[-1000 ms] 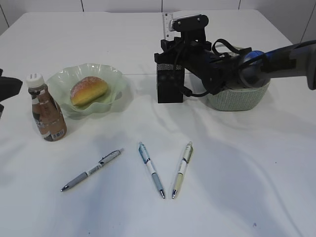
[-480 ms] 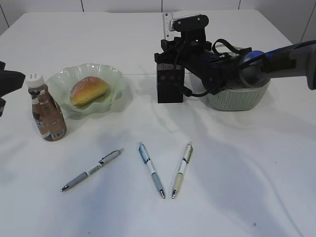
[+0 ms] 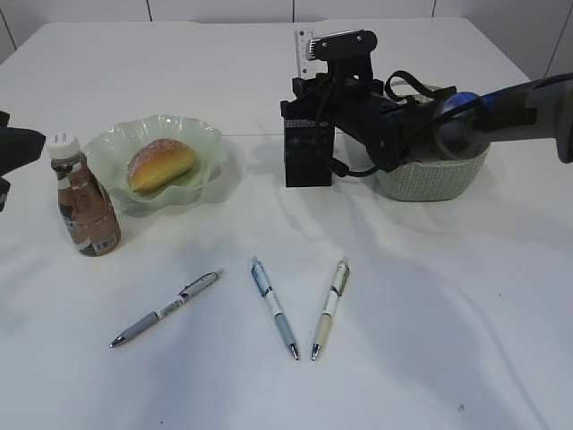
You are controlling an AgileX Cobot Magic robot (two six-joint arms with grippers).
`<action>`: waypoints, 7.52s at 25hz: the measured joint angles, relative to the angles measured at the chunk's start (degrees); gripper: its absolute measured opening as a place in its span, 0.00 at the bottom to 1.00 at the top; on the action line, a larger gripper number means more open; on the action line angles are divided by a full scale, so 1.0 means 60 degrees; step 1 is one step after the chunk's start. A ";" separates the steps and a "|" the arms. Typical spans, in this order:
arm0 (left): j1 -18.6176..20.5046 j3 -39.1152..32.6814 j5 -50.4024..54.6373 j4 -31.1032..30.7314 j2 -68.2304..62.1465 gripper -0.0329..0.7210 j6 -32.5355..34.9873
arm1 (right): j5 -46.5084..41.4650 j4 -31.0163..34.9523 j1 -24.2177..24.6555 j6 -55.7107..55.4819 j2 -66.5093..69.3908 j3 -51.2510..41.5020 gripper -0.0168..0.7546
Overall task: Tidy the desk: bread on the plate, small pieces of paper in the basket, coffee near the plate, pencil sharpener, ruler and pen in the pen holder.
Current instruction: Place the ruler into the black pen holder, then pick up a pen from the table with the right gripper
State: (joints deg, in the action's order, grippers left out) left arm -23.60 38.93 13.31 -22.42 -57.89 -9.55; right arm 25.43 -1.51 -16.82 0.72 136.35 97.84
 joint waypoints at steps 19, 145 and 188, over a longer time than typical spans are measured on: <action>0.0000 0.0000 -0.0128 -0.0004 0.0000 0.41 0.0000 | -0.0834 0.0596 0.0000 0.0000 -0.0149 -0.0006 0.62; 0.1106 0.5425 0.9193 0.3147 -0.3561 0.47 0.0790 | -1.5974 0.1617 -0.0678 -0.5257 -0.3808 -0.0825 0.62; 0.1106 0.5425 0.9293 0.3013 -0.3561 0.47 0.0806 | -1.4693 0.1972 -0.0872 -0.7202 -0.1821 -0.1038 0.62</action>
State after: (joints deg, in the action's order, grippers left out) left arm -16.97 71.48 69.07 -4.34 -79.26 -4.72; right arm -62.73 10.33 -22.05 -42.49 125.42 91.62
